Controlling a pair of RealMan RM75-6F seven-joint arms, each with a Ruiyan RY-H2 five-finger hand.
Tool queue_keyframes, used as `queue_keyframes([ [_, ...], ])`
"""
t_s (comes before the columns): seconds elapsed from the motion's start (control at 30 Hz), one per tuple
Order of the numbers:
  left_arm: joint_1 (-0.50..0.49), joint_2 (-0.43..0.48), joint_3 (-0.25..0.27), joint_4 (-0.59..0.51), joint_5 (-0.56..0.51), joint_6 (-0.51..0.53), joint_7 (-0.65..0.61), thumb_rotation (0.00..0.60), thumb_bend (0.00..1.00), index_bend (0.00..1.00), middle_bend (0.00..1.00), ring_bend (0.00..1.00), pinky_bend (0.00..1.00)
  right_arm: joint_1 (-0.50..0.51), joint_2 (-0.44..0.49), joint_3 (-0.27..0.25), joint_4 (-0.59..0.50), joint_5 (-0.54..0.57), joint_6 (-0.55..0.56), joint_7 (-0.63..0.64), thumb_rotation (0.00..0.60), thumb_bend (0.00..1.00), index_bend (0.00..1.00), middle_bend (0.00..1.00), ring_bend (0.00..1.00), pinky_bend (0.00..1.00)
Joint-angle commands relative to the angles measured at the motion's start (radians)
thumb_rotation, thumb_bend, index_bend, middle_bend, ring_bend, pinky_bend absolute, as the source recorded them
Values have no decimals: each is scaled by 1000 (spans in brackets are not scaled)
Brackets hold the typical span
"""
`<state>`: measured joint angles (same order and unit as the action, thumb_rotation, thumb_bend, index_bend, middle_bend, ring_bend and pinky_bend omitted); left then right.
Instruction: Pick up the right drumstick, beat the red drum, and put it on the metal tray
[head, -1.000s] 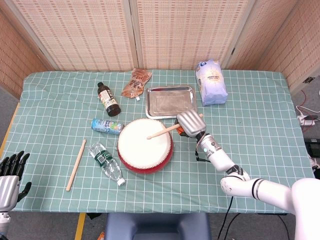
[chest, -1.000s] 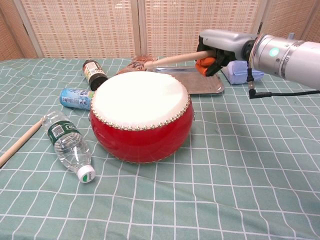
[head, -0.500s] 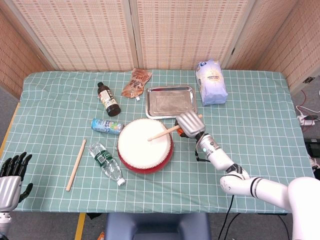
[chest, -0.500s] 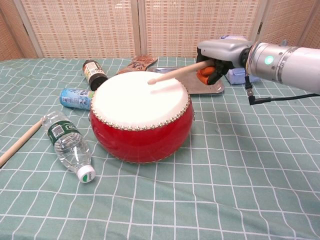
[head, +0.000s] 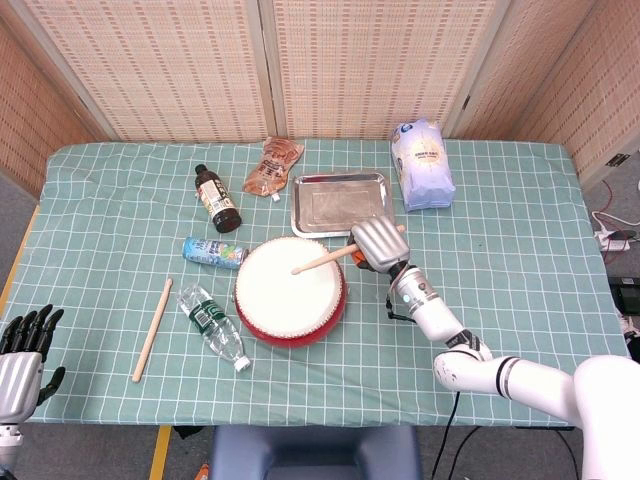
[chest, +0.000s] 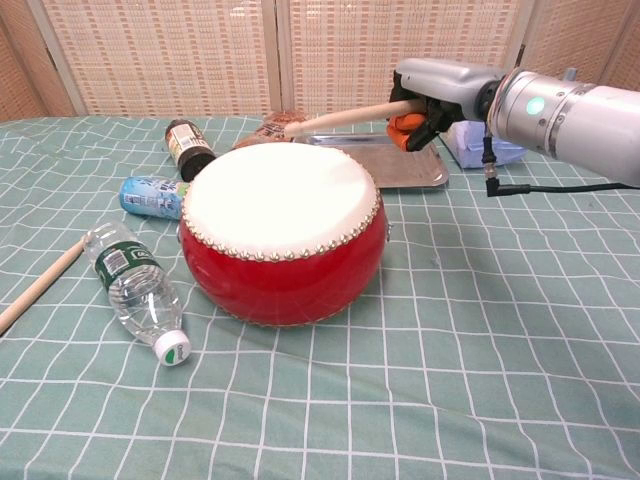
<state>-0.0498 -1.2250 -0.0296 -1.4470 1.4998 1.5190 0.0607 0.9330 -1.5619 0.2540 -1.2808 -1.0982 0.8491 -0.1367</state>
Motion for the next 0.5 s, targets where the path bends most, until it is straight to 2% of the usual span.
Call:
queue_keyframes([
  [0.03,1,-1,1,1,0,0,-2,600,279,0,0,0,30,8,16,-18,4,-29,-52,-32,600,1000,1000,1000,1000,1000],
  [0.3,1,-3,2,8,-6,-8,-5,600,280,0,0,0,30,66,10,-92,27,138,-117,-363,600,1000,1000,1000,1000,1000],
  [0.4,0,-4,3,6,-5,-10,-4,600,279,0,0,0,30,69,16,-80,-6,193,-100,-391,600,1000,1000,1000,1000,1000],
  [0.5,-1,-3,3,4,-3,-11,-2,600,278,0,0,0,30,44,18,-35,-47,161,-43,-295,600,1000,1000,1000,1000,1000],
])
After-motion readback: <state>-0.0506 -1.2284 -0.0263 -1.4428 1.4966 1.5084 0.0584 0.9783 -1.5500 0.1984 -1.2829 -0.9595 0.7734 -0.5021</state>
